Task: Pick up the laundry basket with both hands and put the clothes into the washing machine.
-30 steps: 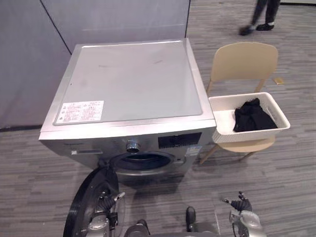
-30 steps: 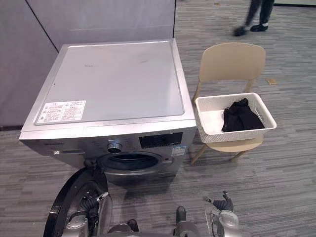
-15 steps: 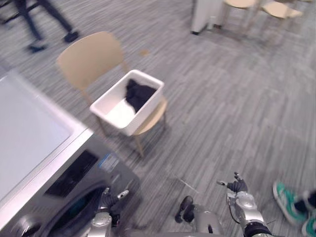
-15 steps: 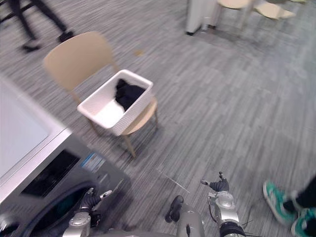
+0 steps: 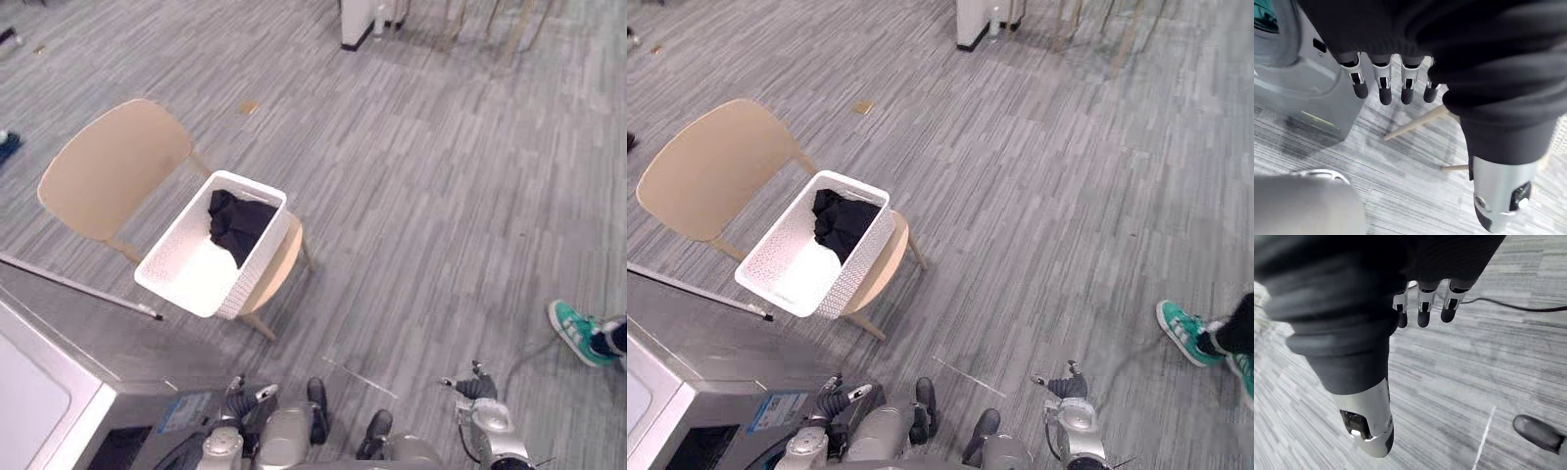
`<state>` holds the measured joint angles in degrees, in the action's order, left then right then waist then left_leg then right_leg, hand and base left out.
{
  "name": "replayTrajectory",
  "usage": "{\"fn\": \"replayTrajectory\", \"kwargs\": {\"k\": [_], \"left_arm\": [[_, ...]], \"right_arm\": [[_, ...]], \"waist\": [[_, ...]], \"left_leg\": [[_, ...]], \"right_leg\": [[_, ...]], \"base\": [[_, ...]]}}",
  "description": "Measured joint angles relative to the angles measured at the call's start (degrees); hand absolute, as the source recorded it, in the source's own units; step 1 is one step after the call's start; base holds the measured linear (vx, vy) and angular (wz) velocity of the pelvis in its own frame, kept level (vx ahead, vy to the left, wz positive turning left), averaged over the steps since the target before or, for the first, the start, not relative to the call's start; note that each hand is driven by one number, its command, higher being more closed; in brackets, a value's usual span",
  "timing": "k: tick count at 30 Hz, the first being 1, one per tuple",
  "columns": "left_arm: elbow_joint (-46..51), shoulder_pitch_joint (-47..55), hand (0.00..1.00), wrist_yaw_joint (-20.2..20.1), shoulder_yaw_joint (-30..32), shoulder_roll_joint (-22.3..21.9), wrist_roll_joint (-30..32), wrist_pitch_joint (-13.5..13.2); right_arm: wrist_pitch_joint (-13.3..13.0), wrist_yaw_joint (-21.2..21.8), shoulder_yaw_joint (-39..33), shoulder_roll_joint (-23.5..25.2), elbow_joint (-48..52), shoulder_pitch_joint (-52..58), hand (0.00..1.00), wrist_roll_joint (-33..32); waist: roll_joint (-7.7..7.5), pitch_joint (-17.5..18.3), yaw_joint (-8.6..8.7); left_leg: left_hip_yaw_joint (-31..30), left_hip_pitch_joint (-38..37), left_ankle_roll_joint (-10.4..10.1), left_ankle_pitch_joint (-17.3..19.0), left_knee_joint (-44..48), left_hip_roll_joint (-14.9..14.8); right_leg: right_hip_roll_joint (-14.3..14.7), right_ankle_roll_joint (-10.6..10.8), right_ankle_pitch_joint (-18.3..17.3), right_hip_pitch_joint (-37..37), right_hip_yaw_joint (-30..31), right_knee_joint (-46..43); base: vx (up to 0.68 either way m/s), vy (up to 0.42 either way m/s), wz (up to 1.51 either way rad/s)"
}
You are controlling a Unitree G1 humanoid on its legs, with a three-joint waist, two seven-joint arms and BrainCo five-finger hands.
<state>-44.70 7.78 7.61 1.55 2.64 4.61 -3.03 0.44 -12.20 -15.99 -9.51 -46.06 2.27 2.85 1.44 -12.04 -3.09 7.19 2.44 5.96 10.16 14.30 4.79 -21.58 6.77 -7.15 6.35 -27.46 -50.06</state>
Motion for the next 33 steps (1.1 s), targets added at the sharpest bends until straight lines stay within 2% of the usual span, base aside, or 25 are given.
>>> {"fn": "replayTrajectory", "kwargs": {"k": [1,2,3,5,6,7,9,10,11,12,13,15,17,18,19,21,23,25,28,30,33], "left_arm": [[0.06,-0.03,0.00,0.13,0.00,0.67,-0.01,0.07],[0.09,-0.11,0.00,0.16,0.02,0.84,-0.01,0.07],[0.35,-0.16,0.00,0.20,0.05,1.00,-0.01,0.07],[0.38,-0.63,0.00,0.48,0.28,1.30,-0.08,0.12],[0.32,-1.06,0.00,0.97,0.27,1.15,-0.15,0.14],[0.20,-2.16,0.00,1.37,0.26,0.83,-0.24,0.20],[-0.46,-4.07,0.00,1.39,0.26,0.66,-0.46,0.19],[-0.81,-4.89,0.00,1.39,0.40,1.56,-0.48,0.00],[-2.09,-5.93,0.00,1.50,0.57,0.80,-0.56,0.04],[-3.15,-6.10,0.00,1.40,0.90,-0.69,-0.58,0.26],[-3.14,-5.86,0.00,1.34,0.89,-0.92,-0.58,0.20],[-3.13,-5.47,0.00,1.31,0.94,-1.91,-0.58,0.13],[-2.99,-5.48,0.00,1.25,0.85,-2.24,-0.64,-0.02],[-2.92,-5.47,0.00,1.24,0.80,-2.23,-0.73,-0.02],[-2.91,-5.41,0.00,1.24,0.62,-2.22,-0.86,-0.02],[-2.73,-5.18,0.00,1.24,-1.04,-1.85,-1.60,0.05],[-2.60,-4.87,0.00,1.19,-1.45,-1.27,-1.68,0.10],[-2.60,-3.67,0.00,1.11,-1.57,-0.04,-1.64,0.29],[-2.62,-2.01,0.00,1.03,-1.96,1.47,-1.55,0.31],[-2.61,-1.60,0.00,0.52,-2.04,2.18,-1.08,0.29],[-2.62,-0.05,0.00,-0.01,-2.00,3.15,-0.24,0.10]], "right_arm": [[-0.01,0.03,0.06,0.01,-0.63,-0.50,0.00,0.00],[-0.01,0.04,0.06,0.00,-0.72,-0.71,0.00,0.00],[-0.03,0.04,0.05,-0.03,-0.84,-1.37,0.00,0.00],[-0.05,0.08,0.07,-0.33,-0.97,-2.51,0.00,0.00],[-0.10,0.08,0.10,-0.88,-0.98,-3.10,0.00,-0.01],[-0.20,0.07,0.15,-1.61,-0.50,-3.63,0.00,-0.05],[-0.23,0.07,0.12,-2.37,-0.31,-4.27,0.00,-0.11],[-0.19,0.07,0.16,-1.94,-0.29,-3.83,0.00,-0.21],[-0.13,0.15,0.10,-2.43,-0.74,-3.88,0.00,-0.41],[-0.10,0.05,-0.22,-2.79,-0.53,-4.88,0.00,-0.61],[-0.13,0.06,-0.63,-2.77,-0.28,-5.28,0.00,-0.62],[-0.49,0.16,-1.03,-3.13,0.42,-6.20,0.00,-0.60],[-0.58,0.12,-1.14,-2.65,0.41,-6.25,0.00,-0.69],[-0.63,0.10,-1.43,-2.15,0.42,-5.76,0.00,-0.86],[-0.66,0.05,-1.51,-2.01,0.42,-5.52,0.00,-1.18],[-1.22,-0.03,-2.44,-1.83,0.43,-5.13,0.00,-1.30],[-1.29,-0.06,-2.69,-1.44,1.91,-5.38,0.00,-1.29],[-1.28,-0.06,-2.64,-0.91,4.91,-5.30,0.00,-0.48],[-1.22,-0.11,-2.30,-1.93,10.45,-4.97,0.00,2.20],[-1.20,-0.07,-1.37,-3.80,13.65,-4.94,0.00,4.82],[-1.49,0.18,3.16,-10.37,19.97,-5.96,0.00,9.90]], "waist": [[-0.20,0.13,0.86],[-0.13,0.14,0.89],[0.16,0.20,1.06],[0.40,0.07,0.81],[0.84,-0.14,0.87],[1.40,-0.34,0.91],[1.68,-0.52,1.19],[-0.64,-0.31,1.76],[-0.08,-1.21,2.15],[2.36,-0.59,1.97],[2.73,-0.36,1.84],[3.71,0.20,1.89],[3.69,0.23,1.66],[3.01,0.16,1.72],[2.77,0.18,1.76],[2.72,0.31,1.87],[2.44,0.42,1.86],[1.86,0.78,1.41],[1.31,1.21,1.63],[1.06,1.30,1.69],[0.58,1.91,1.54]], "left_leg": [[-3.21,-1.98,0.52,0.36,0.12,0.44],[-4.04,-2.37,0.53,0.36,0.06,0.43],[-6.53,-3.66,0.51,0.34,-0.09,-0.16],[-10.70,-5.58,0.48,0.34,-0.09,-0.91],[-13.72,-6.52,0.31,0.41,-0.01,-1.66],[-16.87,-6.42,-0.83,1.05,1.07,-2.28],[-20.11,-5.78,-3.89,2.81,3.29,-2.98],[-22.50,-5.73,-8.14,5.37,5.39,-1.85],[-23.46,-5.97,-10.00,7.08,6.53,-2.25],[-24.31,-4.28,-10.75,7.17,7.17,-5.04],[-24.36,-4.23,-11.48,6.70,6.75,-5.60],[-24.37,-3.14,-14.56,4.49,5.46,-7.94],[-22.39,-1.59,-15.41,2.58,5.32,-9.18],[-18.65,-0.68,-14.93,0.97,4.72,-10.08],[-16.29,-0.45,-14.33,0.18,4.31,-10.58],[-3.92,0.70,-12.20,-1.51,1.27,-12.55],[1.02,1.26,-10.64,-2.56,-0.83,-12.70],[0.43,1.05,-10.14,-4.03,-3.50,-11.62],[-0.72,1.16,-9.84,-5.89,-6.04,-10.23],[-0.93,1.15,-9.51,-6.73,-7.42,-9.74],[-0.59,1.90,-9.45,-7.01,-9.39,-9.23]], "right_leg": [[-0.96,-0.14,-1.44,2.84,3.01,-7.47],[-0.73,-0.45,-2.16,3.41,3.76,-8.57],[0.65,-1.46,-4.38,5.74,5.88,-9.95],[4.35,-2.32,-6.77,7.37,8.42,-3.65],[7.66,-2.43,-8.06,8.47,12.28,2.98],[11.19,-2.22,-8.27,10.58,17.59,8.80],[14.92,-1.33,-6.63,11.87,25.93,18.04],[14.48,0.25,3.32,8.83,33.31,32.78],[14.71,-0.08,5.17,8.28,31.84,31.46],[15.93,-1.13,5.03,8.53,29.84,29.85],[16.03,-1.76,4.04,8.40,28.82,29.41],[15.58,-3.06,2.29,7.17,22.95,29.09],[15.01,-3.41,2.11,4.95,18.48,30.10],[13.98,-4.29,1.56,2.97,14.87,31.07],[13.53,-4.30,1.55,2.09,13.30,31.77],[12.38,-4.29,1.56,-0.81,7.31,34.57],[11.88,-4.13,1.67,-1.52,4.89,36.02],[11.63,-3.62,2.77,-2.48,3.89,38.15],[11.37,-3.18,3.20,-2.65,3.79,39.53],[11.12,-3.03,3.29,-2.63,3.70,39.77],[10.83,-2.61,3.25,-1.41,3.81,39.71]], "base": [[0.45,0.011,1.22],[0.52,-0.034,1.17],[0.35,-0.063,1.01],[0.42,-0.115,1.09],[0.39,-0.196,1.18],[0.44,-0.289,1.42],[0.34,-0.318,1.50],[0.33,-0.395,1.61],[0.36,-0.434,1.68],[0.27,-0.347,0.91],[0.24,-0.293,0.91],[0.20,-0.275,1.06],[0.12,-0.216,1.42],[0.08,-0.179,1.56],[0.06,-0.120,1.66],[0.00,-0.048,1.41],[-0.04,0.012,0.95],[-0.08,0.054,0.53],[-0.07,0.028,0.27],[-0.10,0.033,0.21],[-0.14,0.039,0.05]]}}
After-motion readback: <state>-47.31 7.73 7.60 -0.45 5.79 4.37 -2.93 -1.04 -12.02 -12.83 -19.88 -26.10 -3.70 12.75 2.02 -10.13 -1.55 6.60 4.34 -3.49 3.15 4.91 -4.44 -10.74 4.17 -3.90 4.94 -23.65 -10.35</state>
